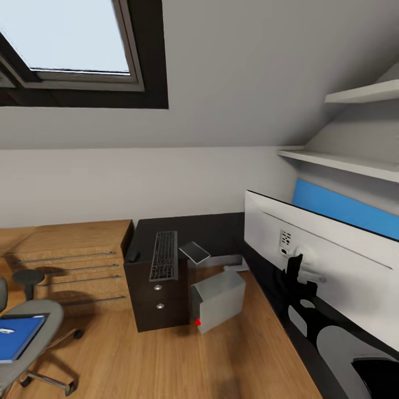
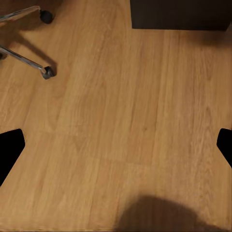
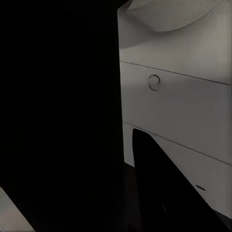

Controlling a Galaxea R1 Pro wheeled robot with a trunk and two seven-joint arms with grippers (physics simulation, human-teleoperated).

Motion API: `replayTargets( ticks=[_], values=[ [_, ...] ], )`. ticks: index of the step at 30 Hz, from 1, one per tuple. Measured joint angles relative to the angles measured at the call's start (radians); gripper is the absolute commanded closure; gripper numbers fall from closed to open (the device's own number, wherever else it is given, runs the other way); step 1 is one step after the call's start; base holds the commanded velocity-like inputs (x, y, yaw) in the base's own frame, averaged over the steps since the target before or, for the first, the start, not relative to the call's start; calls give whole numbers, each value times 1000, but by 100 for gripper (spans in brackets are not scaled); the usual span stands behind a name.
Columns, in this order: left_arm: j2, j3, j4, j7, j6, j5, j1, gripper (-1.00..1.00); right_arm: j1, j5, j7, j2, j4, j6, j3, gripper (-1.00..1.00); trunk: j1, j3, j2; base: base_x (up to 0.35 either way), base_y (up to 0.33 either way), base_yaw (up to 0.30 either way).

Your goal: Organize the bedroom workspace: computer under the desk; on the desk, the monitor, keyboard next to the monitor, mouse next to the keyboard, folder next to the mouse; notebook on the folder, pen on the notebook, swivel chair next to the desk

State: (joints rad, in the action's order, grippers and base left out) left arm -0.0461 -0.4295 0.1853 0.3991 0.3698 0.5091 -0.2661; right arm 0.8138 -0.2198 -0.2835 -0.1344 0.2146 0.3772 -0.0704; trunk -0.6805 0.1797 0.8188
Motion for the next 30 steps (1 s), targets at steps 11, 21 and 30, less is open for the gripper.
replayTargets(
  ticks=[11, 21, 30],
  values=[
    [0, 1, 0, 0, 0, 0, 0, -100, 0, 0, 0, 0, 0, 0, 1, 100, 0, 0, 0, -332, 0, 0],
    [0, 1, 0, 0, 0, 0, 0, -100, 0, 1, 0, 0, 0, 0, 3, 100, 0, 0, 0, -308, -142, 20],
    [0, 1, 1, 0, -1, 0, 0, -100, 0, -9, 0, 0, -1, 1, 4, 100, 0, -2, 0, -288, -204, 174]
  ],
)
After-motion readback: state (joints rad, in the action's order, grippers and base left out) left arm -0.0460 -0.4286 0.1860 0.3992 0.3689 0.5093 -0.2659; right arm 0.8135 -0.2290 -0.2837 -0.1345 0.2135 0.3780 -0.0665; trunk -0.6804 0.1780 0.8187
